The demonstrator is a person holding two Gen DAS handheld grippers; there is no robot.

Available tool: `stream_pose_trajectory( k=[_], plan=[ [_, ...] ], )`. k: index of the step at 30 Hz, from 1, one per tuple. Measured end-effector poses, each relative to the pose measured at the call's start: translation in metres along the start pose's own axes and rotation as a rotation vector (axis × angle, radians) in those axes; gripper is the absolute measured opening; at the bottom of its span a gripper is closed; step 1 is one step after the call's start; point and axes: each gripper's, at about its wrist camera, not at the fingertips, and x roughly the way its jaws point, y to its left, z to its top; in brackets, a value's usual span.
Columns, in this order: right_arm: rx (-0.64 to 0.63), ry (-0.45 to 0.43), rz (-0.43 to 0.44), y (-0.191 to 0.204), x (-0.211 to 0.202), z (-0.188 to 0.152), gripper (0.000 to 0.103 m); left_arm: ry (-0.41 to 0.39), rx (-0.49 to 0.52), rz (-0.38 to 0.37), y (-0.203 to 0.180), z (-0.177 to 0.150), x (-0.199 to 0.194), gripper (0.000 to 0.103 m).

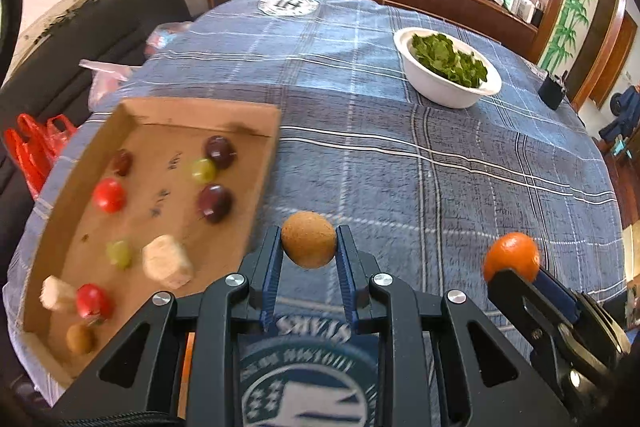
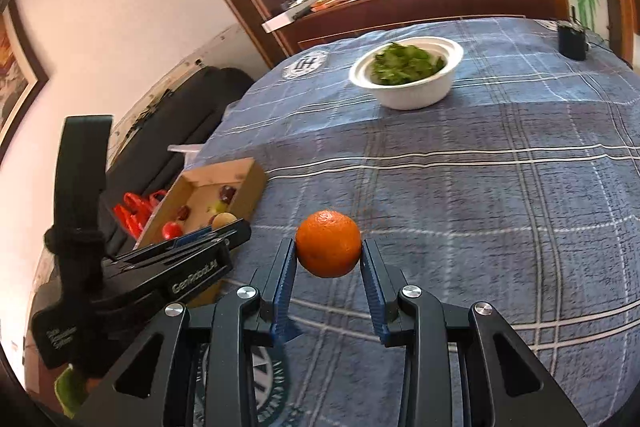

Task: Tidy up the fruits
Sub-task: 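Carry the tan fruit and orange over the cardboard tray with both tools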

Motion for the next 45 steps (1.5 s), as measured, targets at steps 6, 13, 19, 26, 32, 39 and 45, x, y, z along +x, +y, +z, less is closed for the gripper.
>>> stream_pose_trajectory(
  k=[6, 13, 19, 26, 32, 39, 45],
  plan=[
    [-0.046, 0.001, 0.035, 0.026, -0.003, -0.006, 0.033, -0.014, -0.029, 0.021, 0.025, -0.013, -0.02, 0.024],
    [-0.096, 0.009, 0.068, 0.055, -0.004, -0.015, 0.033, -0.015, -0.06, 0.056, 0.05, -0.028, -0.026, 0.024],
    [-0.131, 0.02, 0.086, 0.074, -0.002, -0.021, 0.033, -0.017, -0.072, 0.074, 0.066, -0.037, -0.032, 0.024],
    [-0.162, 0.035, 0.1, 0.09, 0.002, -0.028, 0.033, -0.016, -0.083, 0.089, 0.079, -0.045, -0.034, 0.024],
    [-0.177, 0.048, 0.107, 0.098, 0.008, -0.031, 0.033, -0.008, -0.103, 0.096, 0.092, -0.05, -0.034, 0.024],
    [-0.195, 0.061, 0.115, 0.108, 0.016, -0.034, 0.033, -0.004, -0.123, 0.107, 0.106, -0.053, -0.034, 0.024],
    [-0.207, 0.073, 0.12, 0.114, 0.022, -0.036, 0.033, 0.004, -0.156, 0.114, 0.124, -0.054, -0.032, 0.024]
  ],
)
